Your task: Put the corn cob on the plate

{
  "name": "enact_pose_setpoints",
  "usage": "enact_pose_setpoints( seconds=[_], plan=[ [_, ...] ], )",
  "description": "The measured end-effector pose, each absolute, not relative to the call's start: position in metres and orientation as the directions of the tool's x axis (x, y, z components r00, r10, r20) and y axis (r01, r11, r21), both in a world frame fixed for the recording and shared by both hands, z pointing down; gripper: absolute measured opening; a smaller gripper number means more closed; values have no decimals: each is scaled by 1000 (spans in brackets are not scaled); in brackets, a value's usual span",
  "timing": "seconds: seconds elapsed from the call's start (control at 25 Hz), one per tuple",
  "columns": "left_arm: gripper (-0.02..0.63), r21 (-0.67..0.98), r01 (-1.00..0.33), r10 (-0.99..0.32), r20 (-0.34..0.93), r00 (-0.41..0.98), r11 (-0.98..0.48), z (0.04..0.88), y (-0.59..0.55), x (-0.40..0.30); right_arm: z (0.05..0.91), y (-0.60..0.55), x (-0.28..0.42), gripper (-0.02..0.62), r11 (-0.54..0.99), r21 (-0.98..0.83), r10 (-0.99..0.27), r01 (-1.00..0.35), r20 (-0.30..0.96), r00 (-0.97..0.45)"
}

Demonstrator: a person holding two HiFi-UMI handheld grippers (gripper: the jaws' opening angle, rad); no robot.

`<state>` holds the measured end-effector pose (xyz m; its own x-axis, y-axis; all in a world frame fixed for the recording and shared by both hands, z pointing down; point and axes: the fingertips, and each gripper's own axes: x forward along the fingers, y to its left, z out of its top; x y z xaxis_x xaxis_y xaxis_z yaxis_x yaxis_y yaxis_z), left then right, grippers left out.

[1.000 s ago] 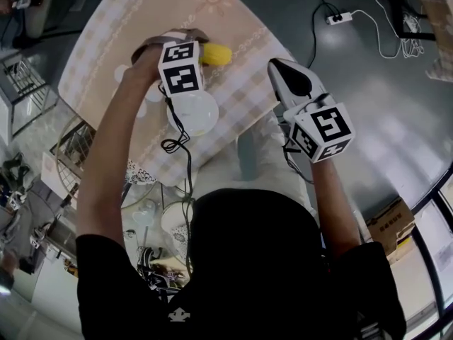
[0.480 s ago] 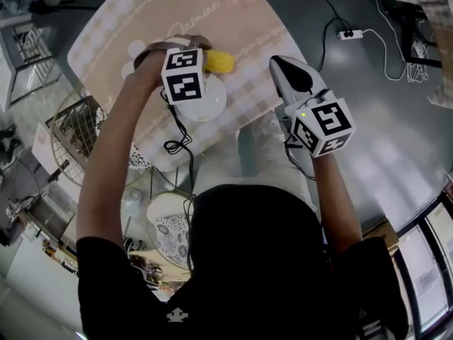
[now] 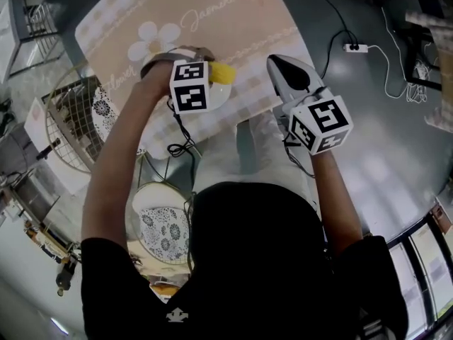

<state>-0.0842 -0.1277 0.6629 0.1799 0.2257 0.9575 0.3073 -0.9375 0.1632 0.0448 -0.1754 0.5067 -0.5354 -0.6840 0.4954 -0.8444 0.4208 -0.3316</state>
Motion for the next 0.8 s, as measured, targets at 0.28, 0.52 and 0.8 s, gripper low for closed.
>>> enact_pose_setpoints(
  seconds=[0.28,0.52,0.8],
  plan=[
    [273,175,266,227,958,176,-948,674,-105,-100,513,-167,36,3,448,-327,-663,-832,503,-554],
    [270,189,238,229,961,156,-953,684,-94,-107,519,-164,37,3,463,-331,-646,-822,509,-569],
    [270,144,229,181,972,149,-963,693,-92,-109,521,-163,35,3,484,-328,-630,-811,513,-583]
  ],
)
